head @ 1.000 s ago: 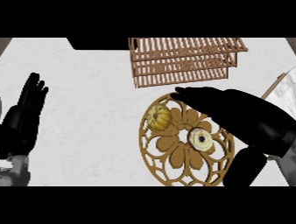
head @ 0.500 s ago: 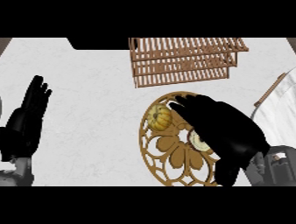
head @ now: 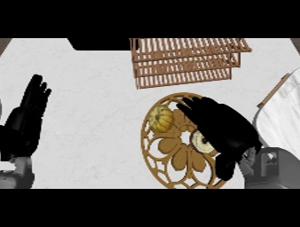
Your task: Pick the cupcake from the placemat and place it in the tiered shelf
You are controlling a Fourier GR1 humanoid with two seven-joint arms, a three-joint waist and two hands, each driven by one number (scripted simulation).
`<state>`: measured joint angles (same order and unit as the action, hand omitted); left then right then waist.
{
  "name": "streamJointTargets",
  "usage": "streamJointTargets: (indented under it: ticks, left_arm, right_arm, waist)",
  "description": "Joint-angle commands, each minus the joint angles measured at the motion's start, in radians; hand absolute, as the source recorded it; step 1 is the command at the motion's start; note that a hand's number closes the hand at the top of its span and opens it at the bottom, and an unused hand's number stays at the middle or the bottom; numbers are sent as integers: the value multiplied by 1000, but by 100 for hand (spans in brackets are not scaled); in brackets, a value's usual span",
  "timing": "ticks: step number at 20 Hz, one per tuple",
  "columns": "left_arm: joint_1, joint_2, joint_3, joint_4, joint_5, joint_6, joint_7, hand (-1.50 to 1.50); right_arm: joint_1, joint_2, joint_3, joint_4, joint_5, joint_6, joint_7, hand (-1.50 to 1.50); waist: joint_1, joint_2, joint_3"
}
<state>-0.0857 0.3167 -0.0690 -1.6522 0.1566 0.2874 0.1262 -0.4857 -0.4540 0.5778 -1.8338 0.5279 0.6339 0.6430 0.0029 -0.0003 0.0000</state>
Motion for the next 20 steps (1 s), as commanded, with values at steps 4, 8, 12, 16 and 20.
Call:
streamJointTargets:
  ticks: [4,8,12,16,20]
  left_arm:
    - [59,-39,1,-66,-62,8,12,0]
    - [25,-74,30,30,-53,-42,-58,0]
    - [37,-26,66,-102,-46,-75,70,0]
    - [-36,-70,62,-44,-89,-47,91,0]
    - [28,-116,60,-41,-125,-52,22,0]
  right_arm:
    - [140,-18,-17,-10,129,2,-126,-150]
    - [130,54,-17,101,222,-39,-206,-150]
    - [89,97,-78,164,245,-25,-272,-150]
    - [95,118,-102,249,301,-80,-374,-150]
    - [185,133,-110,147,356,-46,-363,-150]
  waist:
    - [-1,-1,0]
    - [-1,0,0]
    - [2,0,0]
    - [0,1,0]
    - [-2,0,0]
